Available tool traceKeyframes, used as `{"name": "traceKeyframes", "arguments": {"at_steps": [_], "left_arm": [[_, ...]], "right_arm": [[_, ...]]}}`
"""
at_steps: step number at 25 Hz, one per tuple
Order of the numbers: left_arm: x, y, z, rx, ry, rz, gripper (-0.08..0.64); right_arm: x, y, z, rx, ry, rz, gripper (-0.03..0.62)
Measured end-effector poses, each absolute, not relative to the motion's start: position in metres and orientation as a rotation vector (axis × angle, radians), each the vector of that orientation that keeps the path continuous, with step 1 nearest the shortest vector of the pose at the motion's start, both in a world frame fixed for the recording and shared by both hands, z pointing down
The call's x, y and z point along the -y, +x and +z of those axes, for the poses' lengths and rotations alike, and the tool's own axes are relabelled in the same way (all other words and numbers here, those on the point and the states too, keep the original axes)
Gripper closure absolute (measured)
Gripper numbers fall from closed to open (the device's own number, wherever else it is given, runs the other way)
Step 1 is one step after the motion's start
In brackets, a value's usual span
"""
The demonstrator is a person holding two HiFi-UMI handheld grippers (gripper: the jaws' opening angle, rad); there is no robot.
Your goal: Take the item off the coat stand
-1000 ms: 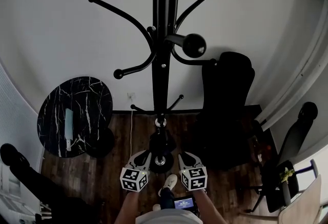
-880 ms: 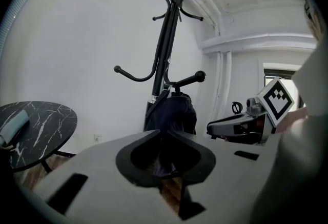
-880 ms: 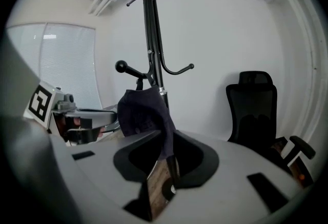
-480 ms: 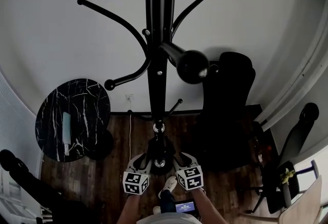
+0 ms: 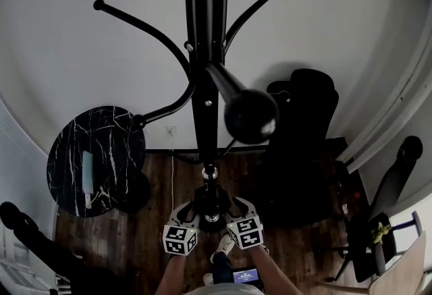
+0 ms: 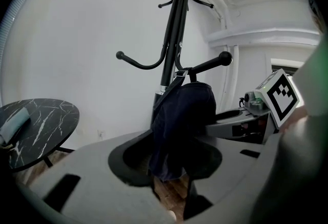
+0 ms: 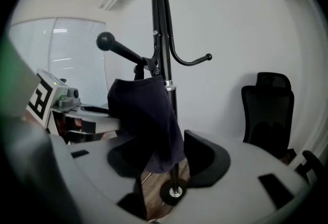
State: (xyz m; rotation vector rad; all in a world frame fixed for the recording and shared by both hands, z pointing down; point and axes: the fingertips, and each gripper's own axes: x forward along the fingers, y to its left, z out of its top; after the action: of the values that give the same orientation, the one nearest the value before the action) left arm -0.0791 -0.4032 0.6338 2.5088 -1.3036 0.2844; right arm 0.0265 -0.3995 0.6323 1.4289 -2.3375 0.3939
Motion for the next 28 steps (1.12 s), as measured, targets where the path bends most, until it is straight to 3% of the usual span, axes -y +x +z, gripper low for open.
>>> {"name": "traceKeyframes", "arguments": {"at_steps": [5,6,8,9,28], "left_arm": [[0.408,-0.076,0.633,1.295,2.514,0.289,0.456],[0.408,-0.075,0.633,1.284,2.515,0.292,0.468],[0.408,-0.073,0.633,1.257,2.519,0.298,0.511],[0.407,-0.072,0.633,1.246,2.52,0.301,0.52],[0.382,-0.071,0.623,1.19,2.521,0.296,0.531]], "right_arm": [[0.406,0.024,0.635,2.339,1.437,0.42,0.42],[0.407,0.024,0.635,2.338,1.44,0.419,0.439],[0.406,0.022,0.634,2.352,1.429,0.426,0.541],[0.405,0.021,0.633,2.362,1.42,0.438,0.553],[0.379,0.021,0.625,2.361,1.411,0.457,0.563]]}}
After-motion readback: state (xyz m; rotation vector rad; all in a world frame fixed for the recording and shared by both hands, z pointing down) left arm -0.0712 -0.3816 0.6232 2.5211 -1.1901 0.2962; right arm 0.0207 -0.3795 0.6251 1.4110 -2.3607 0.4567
